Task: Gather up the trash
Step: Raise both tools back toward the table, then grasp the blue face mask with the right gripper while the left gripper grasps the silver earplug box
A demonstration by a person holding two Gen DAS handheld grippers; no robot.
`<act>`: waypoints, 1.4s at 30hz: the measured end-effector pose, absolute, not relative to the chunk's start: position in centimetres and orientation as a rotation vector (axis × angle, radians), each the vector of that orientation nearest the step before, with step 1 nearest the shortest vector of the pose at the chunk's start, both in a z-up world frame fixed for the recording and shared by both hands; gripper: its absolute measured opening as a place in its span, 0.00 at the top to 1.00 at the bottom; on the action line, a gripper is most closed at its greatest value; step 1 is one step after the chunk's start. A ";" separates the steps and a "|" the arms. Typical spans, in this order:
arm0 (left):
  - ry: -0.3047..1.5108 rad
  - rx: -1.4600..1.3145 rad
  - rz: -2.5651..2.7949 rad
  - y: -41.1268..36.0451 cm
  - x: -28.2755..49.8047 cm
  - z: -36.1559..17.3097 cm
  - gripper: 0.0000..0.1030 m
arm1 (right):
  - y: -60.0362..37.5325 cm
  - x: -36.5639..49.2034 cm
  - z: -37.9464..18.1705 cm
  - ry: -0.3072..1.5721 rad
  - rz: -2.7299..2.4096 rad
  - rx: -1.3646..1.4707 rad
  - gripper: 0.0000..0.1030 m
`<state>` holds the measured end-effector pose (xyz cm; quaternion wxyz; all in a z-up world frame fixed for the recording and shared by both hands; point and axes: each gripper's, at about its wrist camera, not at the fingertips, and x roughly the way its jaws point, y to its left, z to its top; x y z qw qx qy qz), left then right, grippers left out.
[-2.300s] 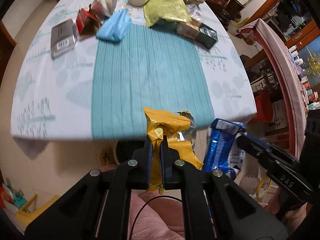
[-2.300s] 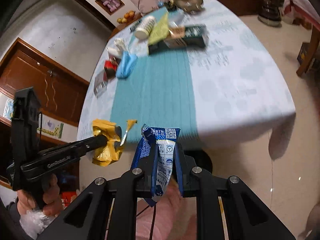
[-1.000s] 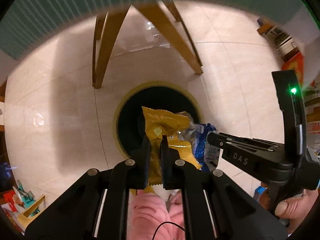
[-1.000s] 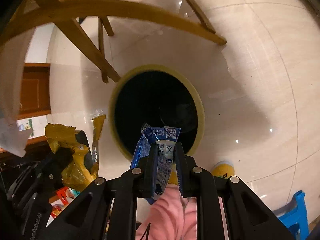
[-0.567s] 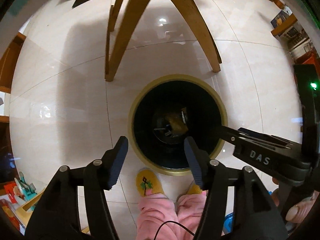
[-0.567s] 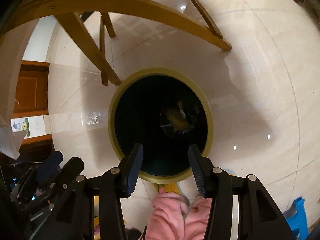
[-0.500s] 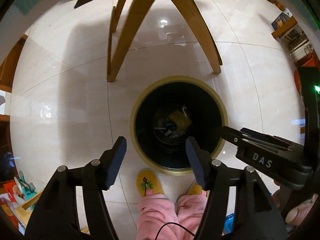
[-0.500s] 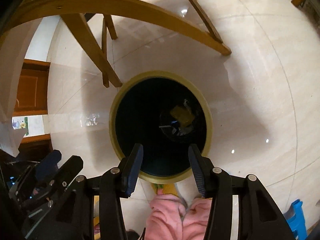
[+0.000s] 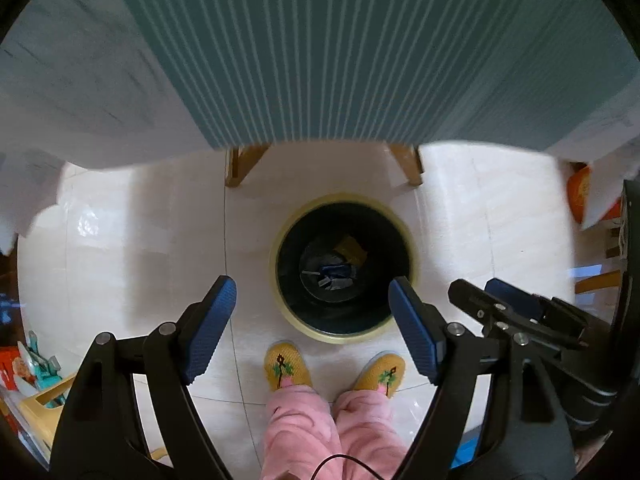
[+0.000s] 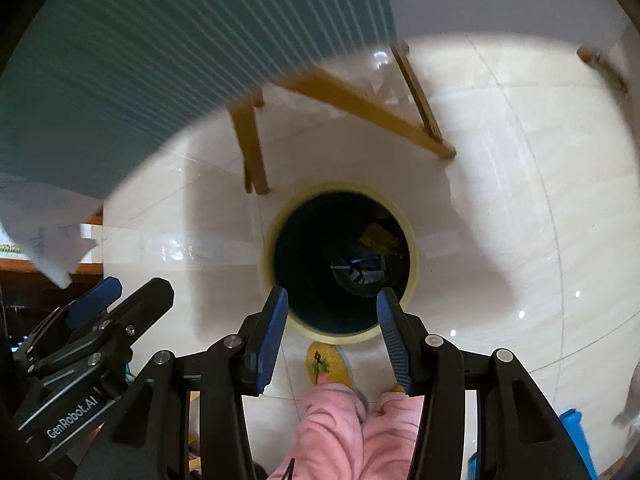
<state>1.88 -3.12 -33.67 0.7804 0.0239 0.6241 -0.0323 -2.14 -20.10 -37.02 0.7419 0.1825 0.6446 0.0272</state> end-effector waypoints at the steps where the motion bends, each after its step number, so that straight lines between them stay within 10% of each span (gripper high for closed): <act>1: 1.345 0.051 -0.075 -3.2 1.7 -32.5 0.26 | -20.1 -2.2 -35.7 1.405 0.063 0.395 0.53; 24: 1.018 0.001 0.041 1.9 0.4 -0.7 0.26 | -21.3 -0.9 -4.3 1.049 0.224 0.251 0.53; 42: 1.057 -0.186 0.077 10.5 14.8 0.9 0.26 | -15.6 16.6 -2.5 0.988 0.243 0.276 0.50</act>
